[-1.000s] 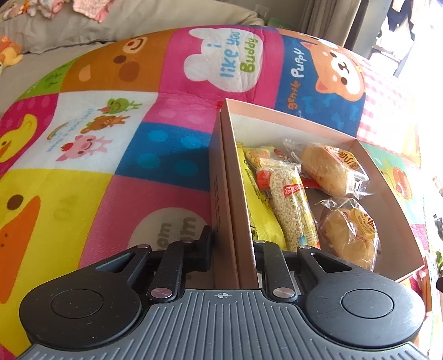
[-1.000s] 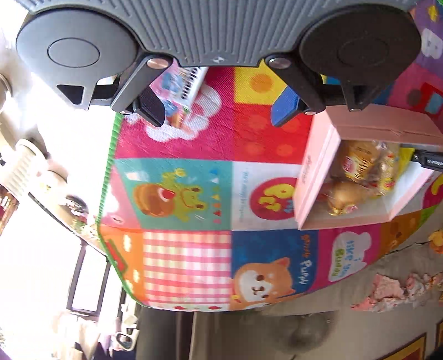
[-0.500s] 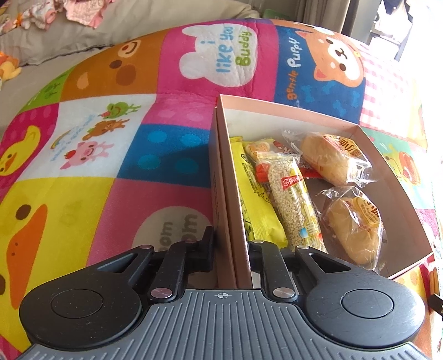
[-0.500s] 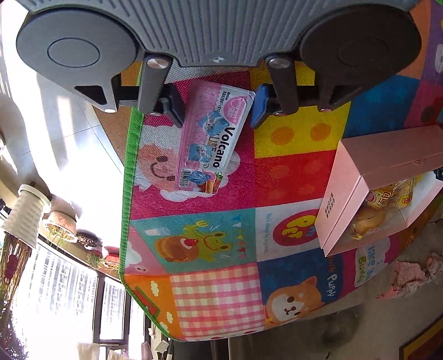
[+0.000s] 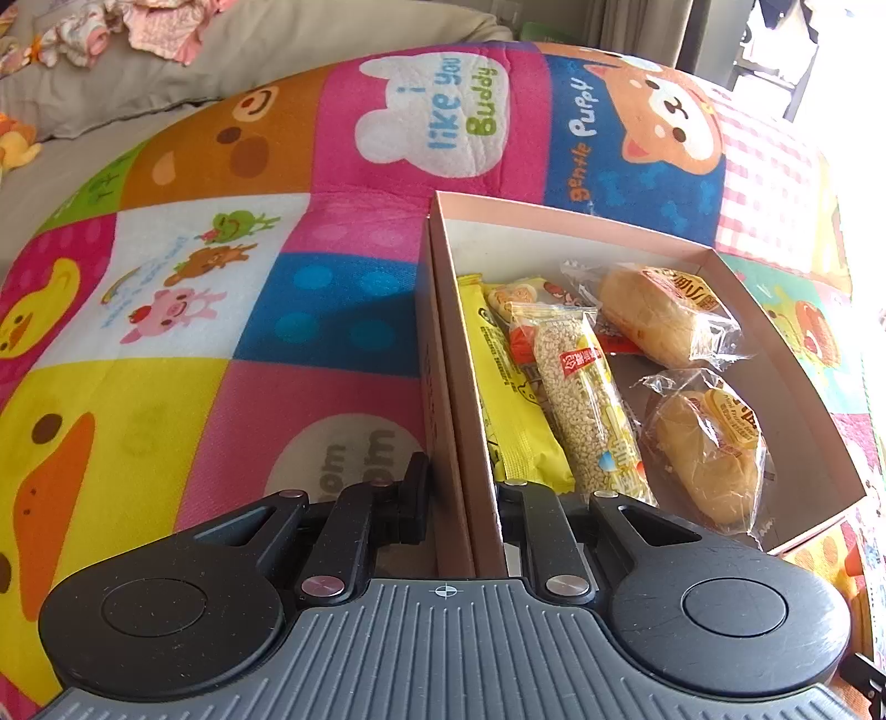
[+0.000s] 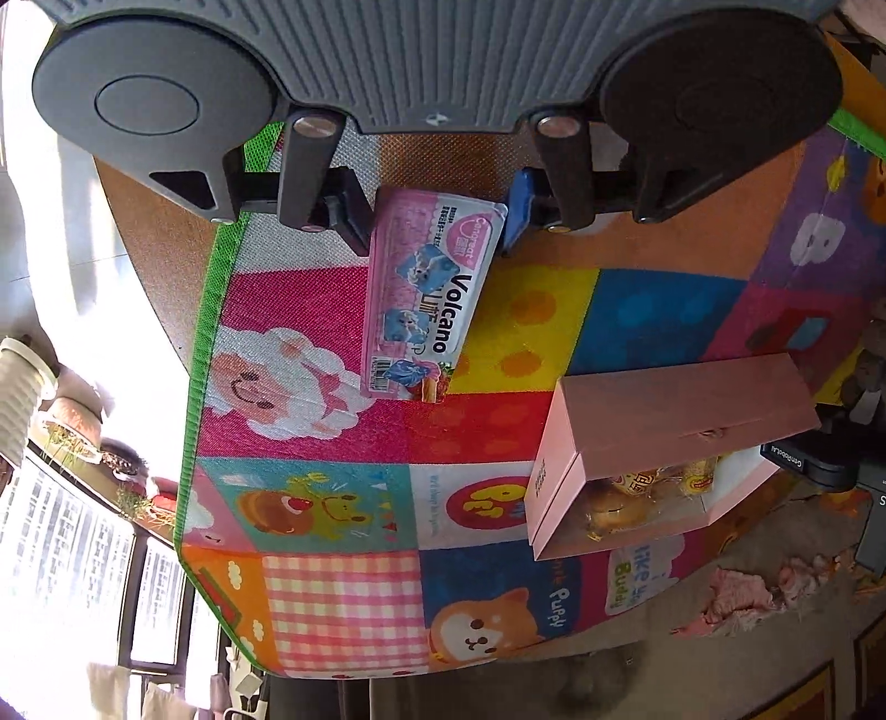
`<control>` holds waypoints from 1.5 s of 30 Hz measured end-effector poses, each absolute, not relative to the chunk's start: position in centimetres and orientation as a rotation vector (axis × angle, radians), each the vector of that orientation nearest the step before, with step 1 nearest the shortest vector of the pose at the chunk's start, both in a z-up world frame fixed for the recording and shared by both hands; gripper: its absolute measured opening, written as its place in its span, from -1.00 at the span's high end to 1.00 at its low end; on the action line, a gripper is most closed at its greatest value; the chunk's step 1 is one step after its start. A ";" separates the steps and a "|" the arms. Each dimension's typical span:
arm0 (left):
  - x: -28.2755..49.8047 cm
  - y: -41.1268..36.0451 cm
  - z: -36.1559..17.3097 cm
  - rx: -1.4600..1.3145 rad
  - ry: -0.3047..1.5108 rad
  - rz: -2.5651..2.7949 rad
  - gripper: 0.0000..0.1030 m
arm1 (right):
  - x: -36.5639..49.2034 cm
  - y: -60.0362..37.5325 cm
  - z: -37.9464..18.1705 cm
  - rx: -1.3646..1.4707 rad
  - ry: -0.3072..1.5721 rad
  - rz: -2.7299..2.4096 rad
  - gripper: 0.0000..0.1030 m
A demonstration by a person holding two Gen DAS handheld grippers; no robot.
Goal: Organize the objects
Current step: 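Grasp the pink-blue Volcano candy pack with the right gripper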
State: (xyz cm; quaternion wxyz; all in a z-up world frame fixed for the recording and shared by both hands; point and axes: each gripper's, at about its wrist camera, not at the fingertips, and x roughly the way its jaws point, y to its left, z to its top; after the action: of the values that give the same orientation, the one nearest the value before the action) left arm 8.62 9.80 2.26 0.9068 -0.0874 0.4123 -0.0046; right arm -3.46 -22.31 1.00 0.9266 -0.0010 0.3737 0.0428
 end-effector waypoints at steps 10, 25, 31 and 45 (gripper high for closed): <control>8.6 9.8 2.2 -0.181 0.853 -0.014 0.67 | 0.4 -22.0 0.6 -0.018 0.765 0.054 -0.32; 8.4 10.0 2.1 -0.184 0.841 -0.025 0.66 | -3.5 -20.2 3.4 -0.021 0.826 0.164 0.16; 8.4 10.1 2.1 -0.195 0.837 -0.030 0.65 | -5.7 -18.2 8.4 0.019 0.717 0.267 0.18; 8.1 10.1 1.8 -0.192 0.817 -0.033 0.65 | -2.5 -17.2 14.1 0.018 0.642 0.352 0.18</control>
State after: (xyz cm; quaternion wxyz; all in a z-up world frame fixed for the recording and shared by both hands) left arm 8.14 10.08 1.84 0.9131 -0.0930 0.3967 -0.0160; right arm -2.49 -17.19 14.05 0.9336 0.0088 0.3140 0.1722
